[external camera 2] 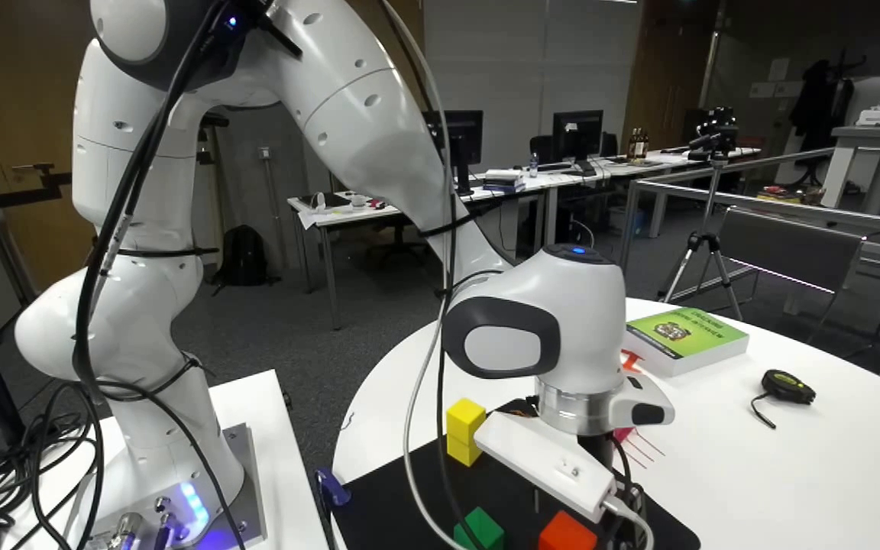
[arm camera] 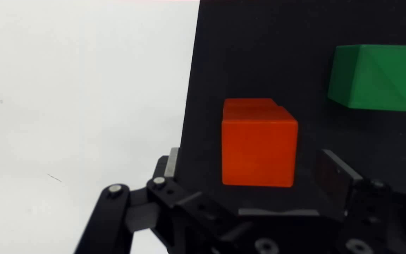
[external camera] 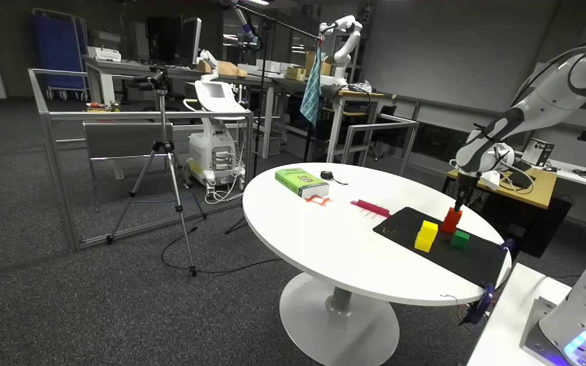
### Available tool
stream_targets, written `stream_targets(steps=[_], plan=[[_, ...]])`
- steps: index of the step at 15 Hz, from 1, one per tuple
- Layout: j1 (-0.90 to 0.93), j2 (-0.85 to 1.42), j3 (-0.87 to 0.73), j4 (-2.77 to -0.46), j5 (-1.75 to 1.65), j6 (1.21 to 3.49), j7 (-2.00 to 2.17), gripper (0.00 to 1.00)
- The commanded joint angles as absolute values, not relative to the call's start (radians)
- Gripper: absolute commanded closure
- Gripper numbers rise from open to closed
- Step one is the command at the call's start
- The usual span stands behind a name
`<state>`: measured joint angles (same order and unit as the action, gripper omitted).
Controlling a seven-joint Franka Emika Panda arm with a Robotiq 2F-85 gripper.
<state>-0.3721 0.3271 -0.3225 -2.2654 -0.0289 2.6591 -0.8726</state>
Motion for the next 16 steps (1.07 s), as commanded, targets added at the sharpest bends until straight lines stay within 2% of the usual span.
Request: stream_targets(steps=[1, 16], plan=[[-0.403, 0.345, -0.283, -2.234, -0.047, 2.644, -0.865, 0.00], [-0.434, 0.368, -0.271, -2.216, -0.079, 2.609, -0.875, 0.00]])
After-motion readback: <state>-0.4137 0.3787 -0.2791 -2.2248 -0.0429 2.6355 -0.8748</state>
